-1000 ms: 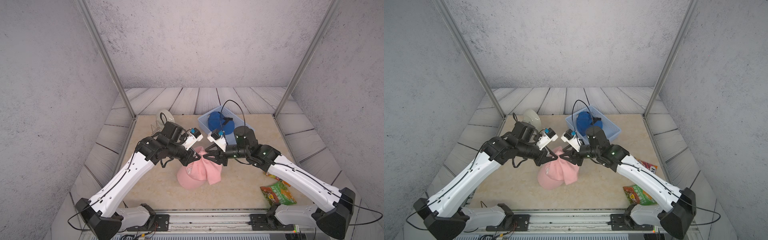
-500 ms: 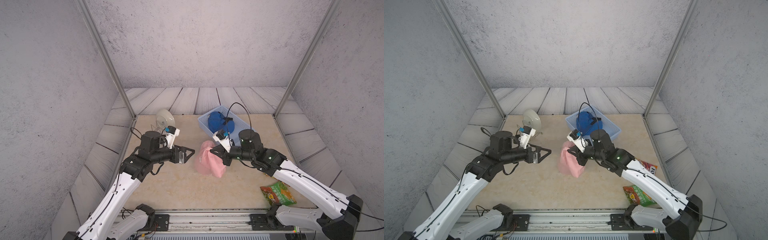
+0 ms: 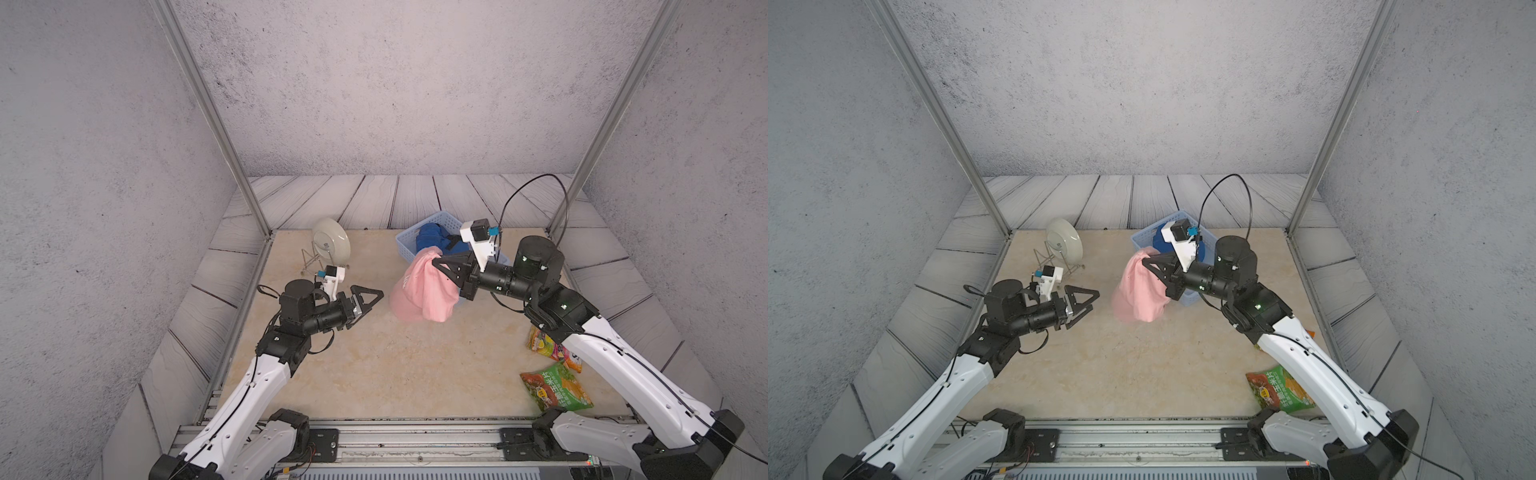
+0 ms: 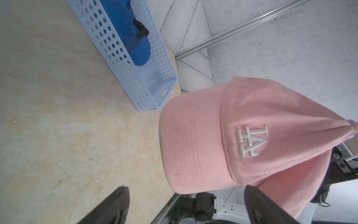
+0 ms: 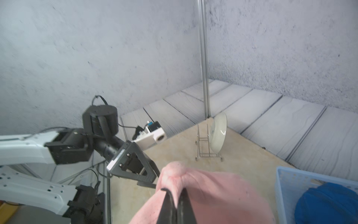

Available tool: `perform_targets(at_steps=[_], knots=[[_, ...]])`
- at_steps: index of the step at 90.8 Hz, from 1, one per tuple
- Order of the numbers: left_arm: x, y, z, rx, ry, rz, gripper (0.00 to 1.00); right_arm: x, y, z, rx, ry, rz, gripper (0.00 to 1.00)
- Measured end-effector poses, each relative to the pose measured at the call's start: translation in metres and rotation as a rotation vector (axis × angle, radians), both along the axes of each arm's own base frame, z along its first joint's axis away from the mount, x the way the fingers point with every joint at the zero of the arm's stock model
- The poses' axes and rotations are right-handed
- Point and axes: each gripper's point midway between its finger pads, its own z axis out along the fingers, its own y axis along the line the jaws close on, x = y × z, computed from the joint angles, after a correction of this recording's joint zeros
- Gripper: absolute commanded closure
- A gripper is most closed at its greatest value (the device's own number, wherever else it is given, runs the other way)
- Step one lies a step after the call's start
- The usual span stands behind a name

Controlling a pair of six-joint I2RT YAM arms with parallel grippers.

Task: Turn the baseball cap inside out
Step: Turn over the baseball cap.

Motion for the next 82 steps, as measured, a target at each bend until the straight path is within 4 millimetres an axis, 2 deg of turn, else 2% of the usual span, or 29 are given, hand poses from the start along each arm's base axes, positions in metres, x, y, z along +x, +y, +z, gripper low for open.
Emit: perform_targets(at_steps=[14,23,38,47,49,54,62,74,82], knots=[[-0.003,-0.008,0.022,-0.087,-0.032,-0.065,0.02,-0.014,0.0,0.042,0.105,-0.034,0.067,1.0],[-0.008,-0.018,0.038,-0.141,-0.073,-0.132,0.02,-0.023,0.0,0.06,0.152,-0.049,0.11,1.0],[-0.025,-0.042,0.063,-0.184,-0.144,-0.275,0.02,-0.034,0.001,0.07,0.194,-0.029,0.166,1.0],[-0.031,-0.048,0.083,-0.217,-0.21,-0.308,0.01,-0.037,0.001,0.071,0.201,-0.019,0.184,1.0],[-0.031,-0.048,0.086,-0.223,-0.223,-0.306,0.0,-0.037,0.001,0.071,0.199,-0.019,0.183,1.0],[-0.031,-0.046,0.093,-0.235,-0.246,-0.29,0.07,-0.038,-0.002,0.067,0.188,-0.02,0.174,1.0],[-0.03,-0.038,0.106,-0.249,-0.278,-0.238,0.29,-0.034,-0.012,0.053,0.144,-0.02,0.122,1.0],[-0.038,-0.015,0.139,-0.287,-0.383,-0.118,0.59,-0.02,-0.027,0.015,0.054,0.009,0.03,1.0],[-0.043,-0.005,0.155,-0.31,-0.439,-0.062,0.64,-0.011,-0.029,-0.015,-0.01,0.052,0.002,1.0]])
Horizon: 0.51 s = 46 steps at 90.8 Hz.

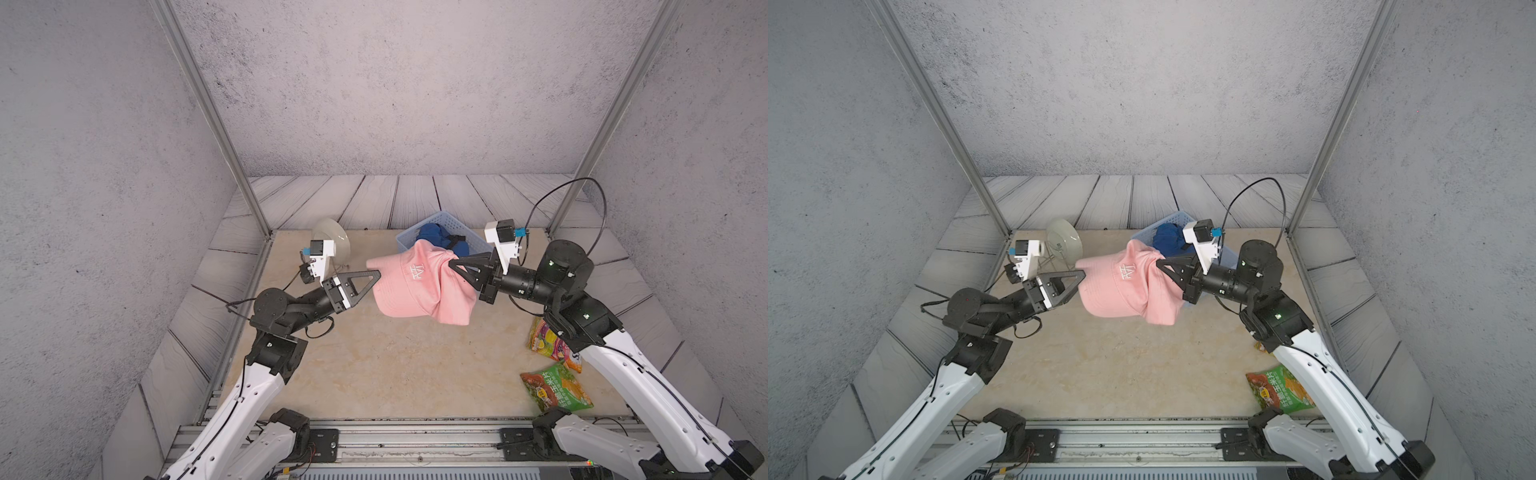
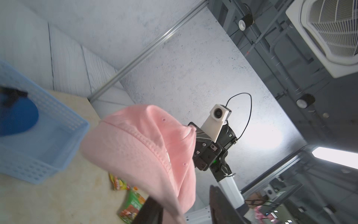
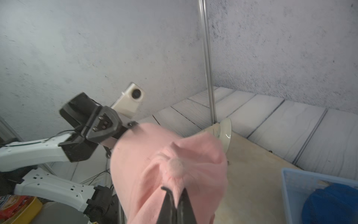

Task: Turn the baseball cap inside out
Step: Turn over the baseball cap.

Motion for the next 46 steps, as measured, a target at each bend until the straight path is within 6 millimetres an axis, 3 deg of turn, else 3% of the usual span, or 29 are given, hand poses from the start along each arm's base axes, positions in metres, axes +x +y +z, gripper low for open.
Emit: perform_targets(at_steps=[6,14,28,46], knots=[[0.002,0.001,0.001,-0.01,0.01,0.012,0.64,0.003,0.001,-0.018,-0.034,0.032,0.001,1.0],[0.013,-0.003,-0.009,0.0,0.063,0.007,0.62,0.003,0.003,-0.026,-0.046,0.043,0.012,1.0],[0.03,-0.016,-0.041,0.059,0.198,-0.026,0.55,0.0,0.006,-0.019,-0.024,0.008,0.044,1.0],[0.021,-0.027,-0.055,0.107,0.266,-0.105,0.55,0.001,0.01,-0.019,-0.027,-0.025,0.071,1.0]])
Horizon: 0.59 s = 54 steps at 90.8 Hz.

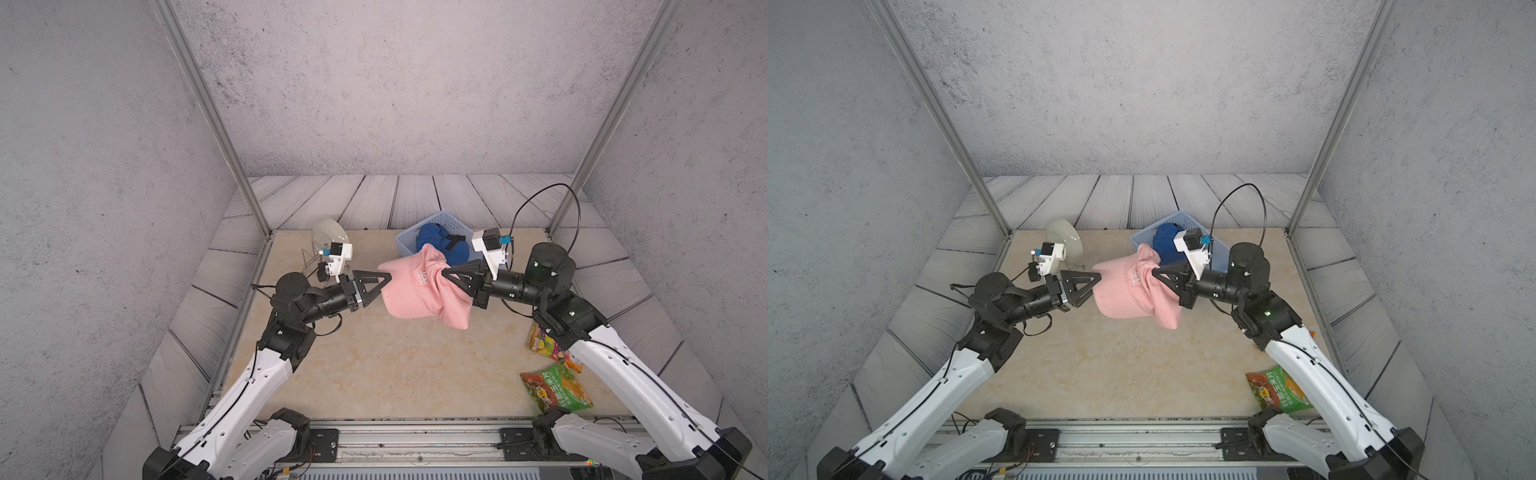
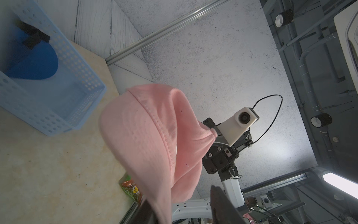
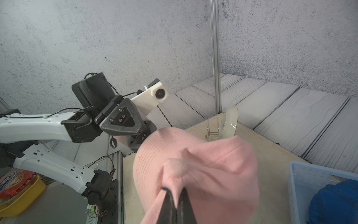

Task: Turn the baseball cap inside out
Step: Turn over the baseball cap.

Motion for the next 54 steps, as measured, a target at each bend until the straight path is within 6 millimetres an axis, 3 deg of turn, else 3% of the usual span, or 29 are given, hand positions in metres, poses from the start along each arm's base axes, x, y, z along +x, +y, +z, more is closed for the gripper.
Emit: perform_targets(at_steps=[16,28,41,54], knots=[[-0.007,-0.005,-0.006,0.013,0.026,-0.046,0.67,0.0,0.001,-0.003,-0.022,-0.02,0.013,1.0],[-0.009,-0.011,-0.009,0.021,0.034,-0.063,1.0,-0.001,0.002,0.003,-0.022,-0.046,0.024,1.0],[-0.003,-0.002,-0.018,0.063,0.046,-0.006,1.0,0.011,-0.007,-0.008,-0.096,-0.08,-0.069,0.99],[-0.001,0.026,-0.018,0.077,0.054,0.088,1.0,0.045,-0.043,-0.042,-0.244,-0.089,-0.319,0.86]])
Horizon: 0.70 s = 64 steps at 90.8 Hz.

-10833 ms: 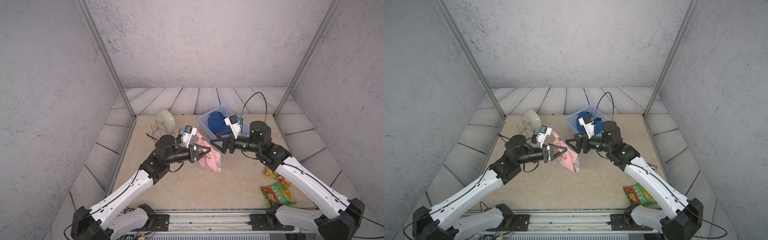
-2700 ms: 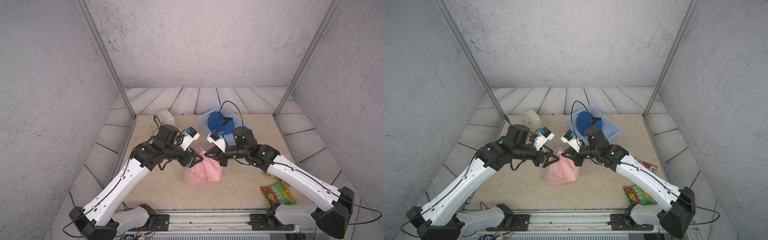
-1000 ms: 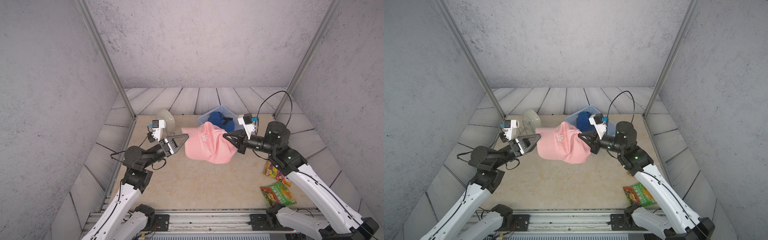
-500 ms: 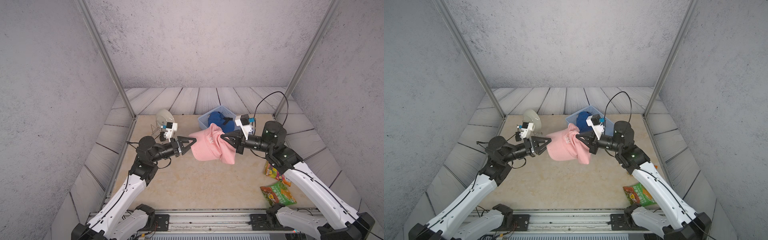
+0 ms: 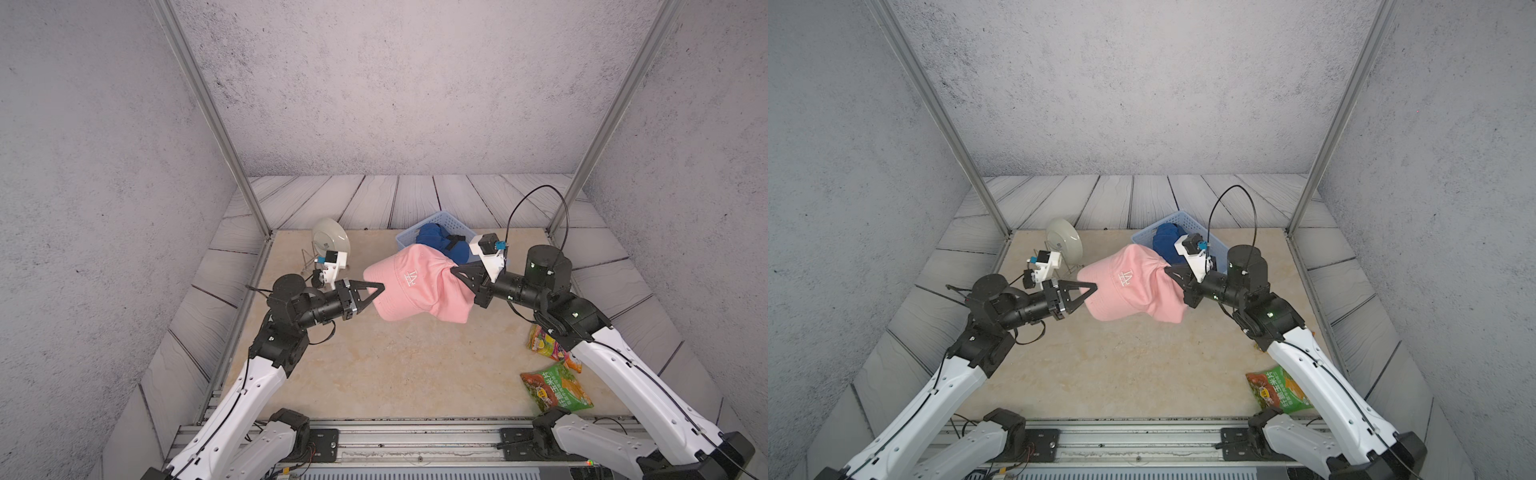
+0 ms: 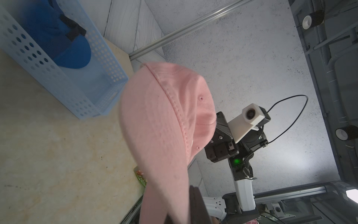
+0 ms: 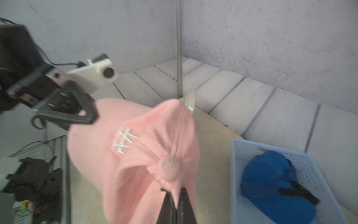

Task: Turn the baseball cap inside out
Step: Turn over the baseball cap.

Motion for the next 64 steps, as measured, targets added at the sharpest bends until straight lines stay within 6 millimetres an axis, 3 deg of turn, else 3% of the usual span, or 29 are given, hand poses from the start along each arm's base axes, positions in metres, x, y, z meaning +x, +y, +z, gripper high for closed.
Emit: perform_targets(at_steps=[6,11,20,33,45,55,64], knots=[[-0.006,0.005,0.004,-0.006,-0.007,-0.006,1.0,0.011,-0.017,-0.017,-0.05,0.032,-0.085,0.68],[-0.006,0.007,0.005,-0.007,-0.01,-0.003,1.0,0.015,-0.027,-0.029,-0.076,0.069,-0.132,0.41],[-0.003,0.008,-0.002,0.009,0.009,-0.007,1.0,0.015,-0.034,-0.034,-0.068,0.112,-0.159,0.26],[-0.004,0.004,-0.02,0.068,0.036,-0.056,1.0,-0.003,-0.027,-0.024,0.071,0.202,-0.125,0.21],[-0.011,0.0,-0.023,0.113,-0.01,-0.114,1.0,-0.016,-0.014,-0.015,0.259,0.367,-0.085,0.21],[-0.013,-0.003,-0.023,0.127,-0.048,-0.16,1.0,-0.022,0.002,-0.018,0.362,0.532,-0.016,0.25],[-0.014,-0.005,-0.025,0.129,-0.058,-0.186,1.0,-0.023,0.011,-0.035,0.407,0.672,0.005,0.29]])
